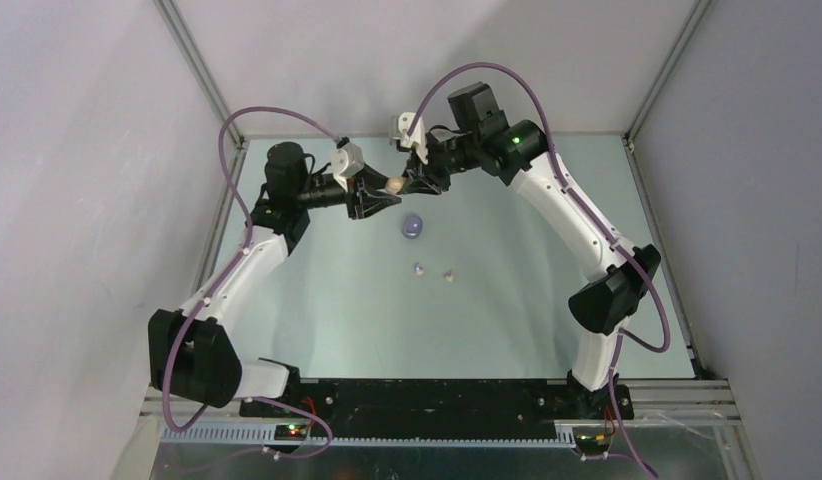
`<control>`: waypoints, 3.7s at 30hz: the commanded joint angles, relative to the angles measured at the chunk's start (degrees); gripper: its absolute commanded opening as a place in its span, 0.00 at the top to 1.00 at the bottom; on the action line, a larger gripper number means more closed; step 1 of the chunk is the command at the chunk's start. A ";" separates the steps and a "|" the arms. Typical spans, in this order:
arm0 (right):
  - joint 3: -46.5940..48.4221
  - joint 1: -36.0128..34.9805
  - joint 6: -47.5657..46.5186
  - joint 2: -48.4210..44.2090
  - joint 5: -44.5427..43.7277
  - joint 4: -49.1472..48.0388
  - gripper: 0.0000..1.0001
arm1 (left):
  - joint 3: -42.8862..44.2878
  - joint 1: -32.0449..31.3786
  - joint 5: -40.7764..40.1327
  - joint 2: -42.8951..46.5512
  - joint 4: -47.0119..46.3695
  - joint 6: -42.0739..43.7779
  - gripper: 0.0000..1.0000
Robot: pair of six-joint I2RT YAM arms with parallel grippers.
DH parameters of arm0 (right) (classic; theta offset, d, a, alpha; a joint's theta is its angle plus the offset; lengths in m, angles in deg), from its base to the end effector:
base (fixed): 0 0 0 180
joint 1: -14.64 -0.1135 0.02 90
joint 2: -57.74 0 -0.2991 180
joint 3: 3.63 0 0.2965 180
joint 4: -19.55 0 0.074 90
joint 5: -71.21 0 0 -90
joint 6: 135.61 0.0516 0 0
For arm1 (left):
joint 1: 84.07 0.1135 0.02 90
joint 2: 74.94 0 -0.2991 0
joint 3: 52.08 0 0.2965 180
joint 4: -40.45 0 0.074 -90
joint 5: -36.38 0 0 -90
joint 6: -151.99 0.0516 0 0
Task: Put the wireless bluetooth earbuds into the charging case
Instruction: Open the charging case, then adjust the right earbud at the center of the board.
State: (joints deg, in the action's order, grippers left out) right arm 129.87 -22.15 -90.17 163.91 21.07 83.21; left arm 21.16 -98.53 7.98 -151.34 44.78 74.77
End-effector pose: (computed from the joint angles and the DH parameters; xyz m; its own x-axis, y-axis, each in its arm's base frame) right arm 0.3472 0.3009 0.4696 0.2746 -0.4672 -0.8404 -0.9551 -0.0313 -0.2947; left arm 0.3212 -0.1297 0.3750 0.0900 0.0854 -0.9923 0.9673 0.2296 0.1075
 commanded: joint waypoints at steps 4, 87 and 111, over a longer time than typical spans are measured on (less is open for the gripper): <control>0.35 -0.33 1.43 -1.70 0.31 -1.12 0.83 | 1.22 -0.22 -0.14 0.20 -0.93 1.51 0.59; -43.91 6.01 6.41 -9.05 -3.71 -19.63 0.73 | -4.41 5.21 -7.29 7.99 -14.64 -30.10 1.00; -37.70 3.19 -22.60 7.56 -8.98 -11.79 0.71 | -6.76 9.13 -10.30 13.35 -0.62 -21.40 1.00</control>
State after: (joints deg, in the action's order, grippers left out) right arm 89.30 -18.90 -111.78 170.70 12.85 67.80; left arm 14.43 -89.89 -1.18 -139.30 44.08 51.60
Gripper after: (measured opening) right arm 0.273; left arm 0.236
